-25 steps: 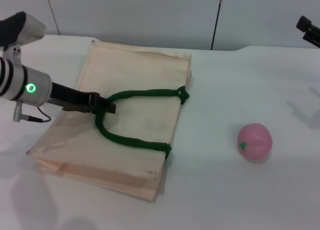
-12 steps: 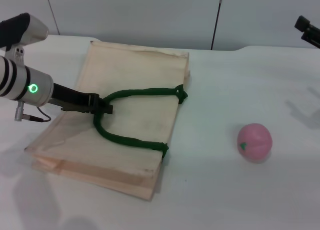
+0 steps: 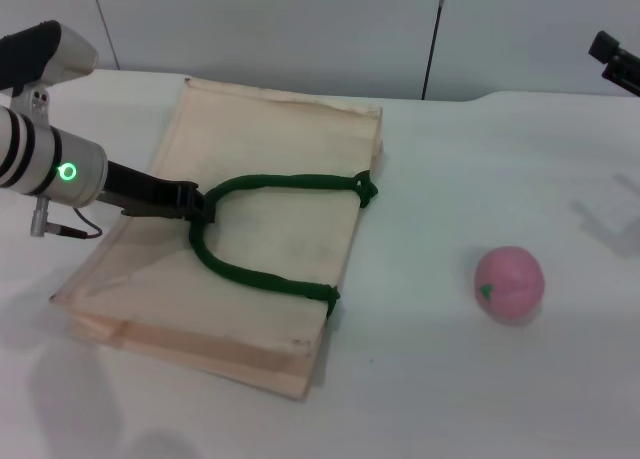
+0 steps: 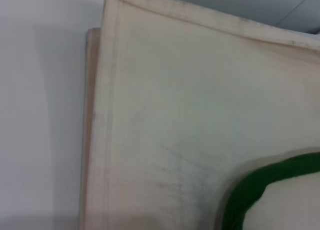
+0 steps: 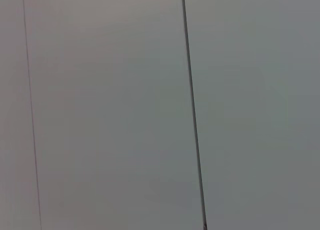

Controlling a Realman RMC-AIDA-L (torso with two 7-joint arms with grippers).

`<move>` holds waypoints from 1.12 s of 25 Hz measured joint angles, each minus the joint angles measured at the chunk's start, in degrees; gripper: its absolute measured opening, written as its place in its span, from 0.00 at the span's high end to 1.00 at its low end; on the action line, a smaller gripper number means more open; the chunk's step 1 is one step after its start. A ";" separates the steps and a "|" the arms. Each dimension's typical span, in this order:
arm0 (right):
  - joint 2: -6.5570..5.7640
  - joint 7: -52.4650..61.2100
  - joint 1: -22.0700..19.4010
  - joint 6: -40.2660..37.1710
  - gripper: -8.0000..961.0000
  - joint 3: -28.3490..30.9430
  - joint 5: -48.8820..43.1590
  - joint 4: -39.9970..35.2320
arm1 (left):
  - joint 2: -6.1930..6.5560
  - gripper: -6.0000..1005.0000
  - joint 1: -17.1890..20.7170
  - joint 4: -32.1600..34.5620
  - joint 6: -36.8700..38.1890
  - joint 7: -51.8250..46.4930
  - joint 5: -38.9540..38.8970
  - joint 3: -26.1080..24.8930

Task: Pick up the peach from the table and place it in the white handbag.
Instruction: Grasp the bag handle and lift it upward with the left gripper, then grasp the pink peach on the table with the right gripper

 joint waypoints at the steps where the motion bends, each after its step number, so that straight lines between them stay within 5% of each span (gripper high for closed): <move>1: 0.00 0.00 0.01 0.00 0.08 0.00 0.00 0.00 | -0.01 0.81 -0.02 0.00 0.00 0.05 0.00 0.00; 18: -0.09 0.96 -0.27 -0.03 0.08 -0.39 -0.47 -0.07 | -0.56 0.86 -0.17 0.09 -0.97 3.32 -4.69 -0.09; 28: -0.64 11.29 0.21 3.67 0.08 -2.67 -13.03 -6.57 | 0.83 0.87 1.02 -2.01 13.45 11.71 -19.78 -0.08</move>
